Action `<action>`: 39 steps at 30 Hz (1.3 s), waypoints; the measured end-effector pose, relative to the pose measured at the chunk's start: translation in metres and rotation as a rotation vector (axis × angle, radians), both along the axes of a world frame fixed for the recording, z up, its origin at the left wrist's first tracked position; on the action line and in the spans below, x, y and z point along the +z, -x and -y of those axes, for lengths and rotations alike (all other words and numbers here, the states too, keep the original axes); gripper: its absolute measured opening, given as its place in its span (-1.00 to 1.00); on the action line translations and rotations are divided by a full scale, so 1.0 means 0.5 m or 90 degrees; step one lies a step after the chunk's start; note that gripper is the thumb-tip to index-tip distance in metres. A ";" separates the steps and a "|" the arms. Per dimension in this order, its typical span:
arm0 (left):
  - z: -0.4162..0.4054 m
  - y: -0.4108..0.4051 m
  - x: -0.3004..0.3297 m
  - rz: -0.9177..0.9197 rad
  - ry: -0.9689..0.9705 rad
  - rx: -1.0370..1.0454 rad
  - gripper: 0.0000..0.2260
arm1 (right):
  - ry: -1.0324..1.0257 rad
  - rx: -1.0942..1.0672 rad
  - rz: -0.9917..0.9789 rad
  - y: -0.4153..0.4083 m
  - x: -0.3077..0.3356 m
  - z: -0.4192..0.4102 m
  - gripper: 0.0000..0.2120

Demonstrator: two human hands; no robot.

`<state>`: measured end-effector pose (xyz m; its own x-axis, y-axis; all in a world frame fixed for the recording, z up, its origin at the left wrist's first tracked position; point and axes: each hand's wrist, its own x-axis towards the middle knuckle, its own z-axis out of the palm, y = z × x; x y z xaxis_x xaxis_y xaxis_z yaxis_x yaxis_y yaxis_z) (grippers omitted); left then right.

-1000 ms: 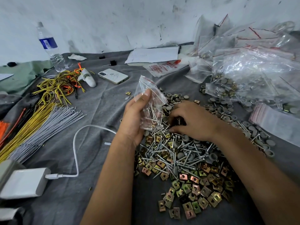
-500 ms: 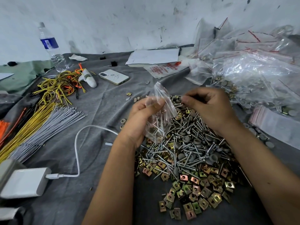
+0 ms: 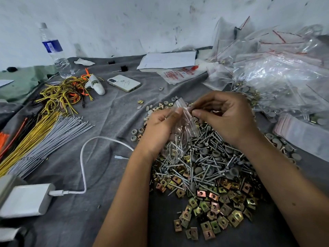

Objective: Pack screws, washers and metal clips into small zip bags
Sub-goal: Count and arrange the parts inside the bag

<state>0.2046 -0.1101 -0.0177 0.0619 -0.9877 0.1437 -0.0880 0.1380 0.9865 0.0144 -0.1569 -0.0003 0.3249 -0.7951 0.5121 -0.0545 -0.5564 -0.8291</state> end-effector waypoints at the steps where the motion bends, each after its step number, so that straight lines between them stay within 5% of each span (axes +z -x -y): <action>1: 0.001 0.002 -0.002 0.018 0.021 0.003 -0.71 | 0.007 -0.007 0.002 -0.003 -0.001 -0.001 -0.81; 5: 0.008 0.004 -0.005 0.061 0.083 0.017 -0.75 | -0.078 -0.005 0.011 -0.013 -0.009 -0.003 -0.79; 11: 0.012 -0.001 -0.012 0.120 0.102 0.091 -0.52 | -0.250 0.037 0.054 -0.004 -0.013 0.008 -0.78; 23: 0.010 0.005 -0.009 0.127 0.179 0.068 -0.60 | -0.249 0.053 -0.089 0.000 -0.026 0.015 -0.91; 26: 0.009 0.013 -0.006 0.143 0.198 0.074 -0.60 | -0.258 0.085 -0.121 0.005 -0.028 0.018 -0.77; 29: 0.009 0.011 -0.005 0.200 0.204 0.102 -0.59 | -0.252 0.085 -0.148 0.012 -0.024 0.019 -0.83; 34: 0.007 -0.005 -0.010 0.337 0.222 0.182 -0.68 | -0.035 -0.089 -0.357 0.029 -0.020 0.031 -0.96; 37: 0.011 -0.012 -0.010 0.461 0.232 0.276 -0.87 | -0.032 -0.096 -0.349 0.028 -0.020 0.031 -0.95; 39: 0.012 0.000 -0.003 0.515 0.298 0.268 -0.81 | -0.031 -0.098 -0.336 0.027 -0.023 0.032 -0.92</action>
<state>0.2045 -0.1160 -0.0191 0.1047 -0.7423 0.6618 -0.8333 0.2978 0.4658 0.0011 -0.1728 -0.0117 0.4064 -0.8720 0.2729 -0.5470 -0.4714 -0.6918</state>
